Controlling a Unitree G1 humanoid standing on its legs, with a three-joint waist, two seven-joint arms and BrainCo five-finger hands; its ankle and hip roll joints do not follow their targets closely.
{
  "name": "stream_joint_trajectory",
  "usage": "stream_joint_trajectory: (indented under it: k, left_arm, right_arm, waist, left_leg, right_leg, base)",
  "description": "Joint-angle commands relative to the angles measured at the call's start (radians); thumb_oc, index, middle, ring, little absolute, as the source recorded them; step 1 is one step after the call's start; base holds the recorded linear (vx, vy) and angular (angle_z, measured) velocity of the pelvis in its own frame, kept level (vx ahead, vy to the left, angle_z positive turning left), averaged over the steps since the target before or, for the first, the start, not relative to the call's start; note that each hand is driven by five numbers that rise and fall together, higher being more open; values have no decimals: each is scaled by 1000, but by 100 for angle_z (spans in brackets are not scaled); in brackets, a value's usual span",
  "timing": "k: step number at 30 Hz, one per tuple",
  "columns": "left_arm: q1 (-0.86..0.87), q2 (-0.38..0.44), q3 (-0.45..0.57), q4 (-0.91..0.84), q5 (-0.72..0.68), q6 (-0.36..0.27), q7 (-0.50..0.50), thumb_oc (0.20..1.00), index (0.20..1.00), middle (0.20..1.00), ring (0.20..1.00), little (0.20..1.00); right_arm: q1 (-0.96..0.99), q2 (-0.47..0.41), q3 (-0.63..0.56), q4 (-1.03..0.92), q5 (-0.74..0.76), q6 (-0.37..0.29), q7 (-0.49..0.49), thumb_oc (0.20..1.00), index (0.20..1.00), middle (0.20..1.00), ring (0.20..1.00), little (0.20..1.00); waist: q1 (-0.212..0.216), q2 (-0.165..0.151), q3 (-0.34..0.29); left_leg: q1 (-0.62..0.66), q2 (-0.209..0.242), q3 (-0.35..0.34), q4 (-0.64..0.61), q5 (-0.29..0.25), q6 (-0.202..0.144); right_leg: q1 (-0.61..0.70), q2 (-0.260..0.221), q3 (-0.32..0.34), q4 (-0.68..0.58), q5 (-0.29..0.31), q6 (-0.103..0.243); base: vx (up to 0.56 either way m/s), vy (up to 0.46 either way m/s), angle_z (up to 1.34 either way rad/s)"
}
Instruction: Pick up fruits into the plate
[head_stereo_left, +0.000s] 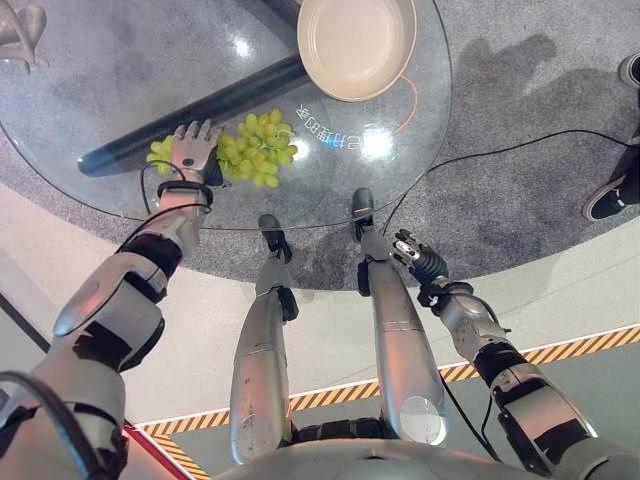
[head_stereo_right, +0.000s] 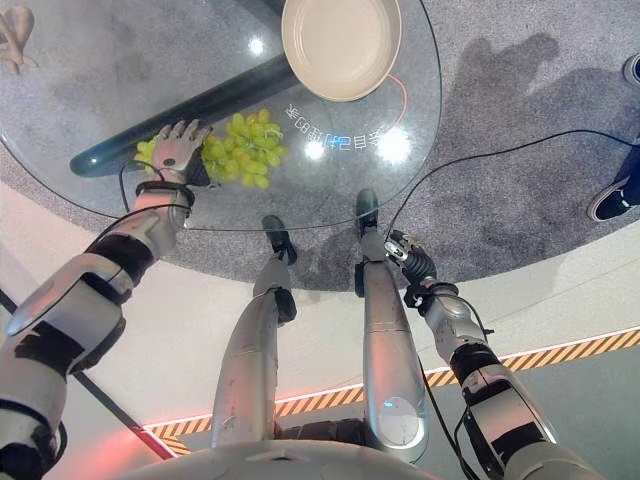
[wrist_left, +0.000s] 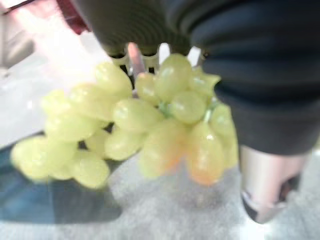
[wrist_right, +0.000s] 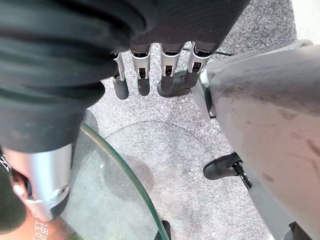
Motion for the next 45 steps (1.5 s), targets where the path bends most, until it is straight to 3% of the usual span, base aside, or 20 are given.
stream_joint_trajectory:
  k: [1,6,13,24,32,33,34,45]
  left_arm:
    - [92,16,77,13,-16,28,41,1000,1000,1000,1000,1000]
    - [94,55,122,-63,68,62,35,1000,1000,1000,1000,1000]
    - [59,67,106,-75,193,119,8,1000,1000,1000,1000,1000]
    - [-15,3,72,30,147,228,17,1000,1000,1000,1000,1000]
    - [-21,-74,70,137,36,213,90,1000,1000,1000,1000,1000]
    - [-21,-83,65,142,28,214,89,909,909,909,909,909]
    - [-17,-91,66,147,26,203,95,200,200,200,200,200]
    - [5,-100,45,156,5,173,95,200,200,200,200,200]
  right_arm:
    - [94,24,-8,-70,22,-17,-4,1000,1000,1000,1000,1000]
    - [113,20,-20,-83,23,-11,3,1000,1000,1000,1000,1000]
    - [113,21,-14,-81,31,-16,13,1000,1000,1000,1000,1000]
    - [86,43,21,-75,70,-22,33,1000,1000,1000,1000,1000]
    - [61,63,47,-61,89,-28,46,1000,1000,1000,1000,1000]
    - [59,64,48,-62,90,-28,44,1000,1000,1000,1000,1000]
    - [58,67,51,-64,89,-28,42,1000,1000,1000,1000,1000]
    - [58,55,48,-68,89,-31,42,1000,1000,1000,1000,1000]
  waist:
    - [35,-15,-24]
    - [47,-8,-24]
    - [47,-11,-24]
    - [29,-45,-24]
    - [16,-69,-24]
    - [15,-70,-24]
    - [14,-71,-24]
    - [12,-60,-24]
  left_leg:
    - [-30,-97,-75,76,-97,16]
    - [-26,-98,-79,81,-100,19]
    - [-39,-101,-79,93,-104,22]
    - [-81,-104,-79,116,-109,23]
    - [-89,-101,-80,119,-108,20]
    - [-88,-102,-80,119,-109,20]
    - [-86,-103,-81,119,-110,20]
    - [-73,-104,-78,109,-104,17]
  right_leg:
    - [9,96,24,-31,-3,12]
    - [13,88,15,-20,-8,15]
    - [-2,87,13,-8,-7,18]
    - [-41,102,26,5,-1,17]
    - [-46,115,35,4,2,12]
    - [-45,116,36,4,1,12]
    - [-44,117,37,3,1,12]
    - [-35,116,41,-4,2,11]
  base:
    - [-10,14,3]
    - [0,0,0]
    - [0,3,1]
    - [1,-2,1]
    - [0,-2,-1]
    - [-5,-8,-3]
    - [0,0,0]
    - [0,3,0]
